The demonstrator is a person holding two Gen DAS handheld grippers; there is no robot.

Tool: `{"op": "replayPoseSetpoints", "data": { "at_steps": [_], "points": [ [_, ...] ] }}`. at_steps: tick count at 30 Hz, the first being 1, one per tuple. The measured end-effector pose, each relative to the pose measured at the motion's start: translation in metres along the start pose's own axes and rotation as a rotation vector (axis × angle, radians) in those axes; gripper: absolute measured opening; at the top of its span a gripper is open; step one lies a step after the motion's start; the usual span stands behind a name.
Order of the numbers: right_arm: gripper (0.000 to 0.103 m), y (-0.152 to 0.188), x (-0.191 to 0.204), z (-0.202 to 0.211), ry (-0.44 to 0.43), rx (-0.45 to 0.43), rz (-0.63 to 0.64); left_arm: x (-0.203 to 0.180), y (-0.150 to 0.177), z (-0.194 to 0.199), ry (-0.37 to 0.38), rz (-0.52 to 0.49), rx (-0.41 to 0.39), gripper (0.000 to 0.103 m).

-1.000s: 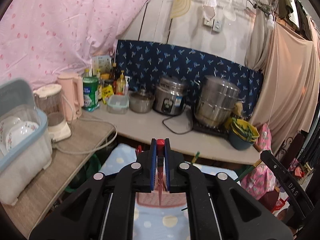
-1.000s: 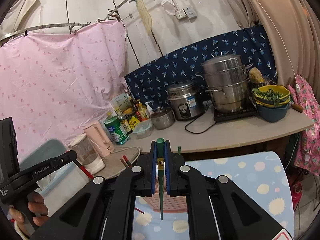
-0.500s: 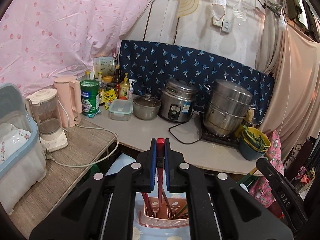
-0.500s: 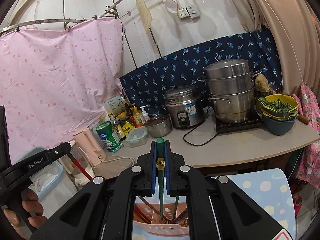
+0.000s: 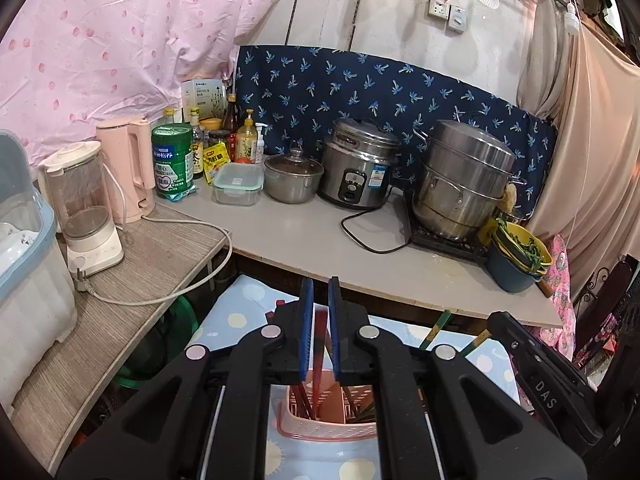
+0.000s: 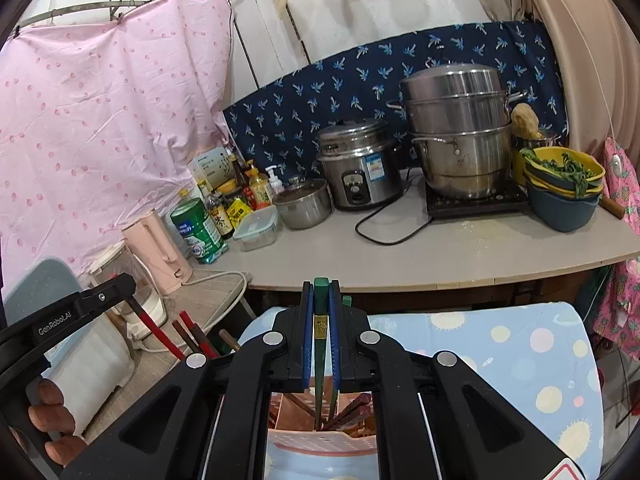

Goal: Organize utensils
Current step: 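Lower both chopsticks into the basket and open both tools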

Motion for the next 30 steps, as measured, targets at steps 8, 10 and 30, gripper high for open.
{"op": "replayPoseSetpoints", "data": {
  "at_steps": [8,10,30],
  "points": [
    [0.01,0.003,0.002,0.003,0.01,0.003,0.022,0.001,0.009,-0.003,-0.033,-0.011,0.017,0.024],
    [0.011,0.004,0.003,0.006,0.01,0.0,0.028,0.002,0.011,0.0,-0.038,-0.013,0.012,0.028],
    [0.026,0.047,0.015,0.057,0.032,0.024,0.09,-0.009,0.047,0.042,-0.085,-0.075,0.009,0.036]
  ]
}}
Point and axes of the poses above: each gripper's, at about its wrist camera, not at the fingertips, and z roughly against the way its jaws point, x to its left, y to its underside, the point moved 5 cm from there along -z, roughly the way its jaws point, and after that the axes turned 5 degrees about -z, right-handed, at the moved point
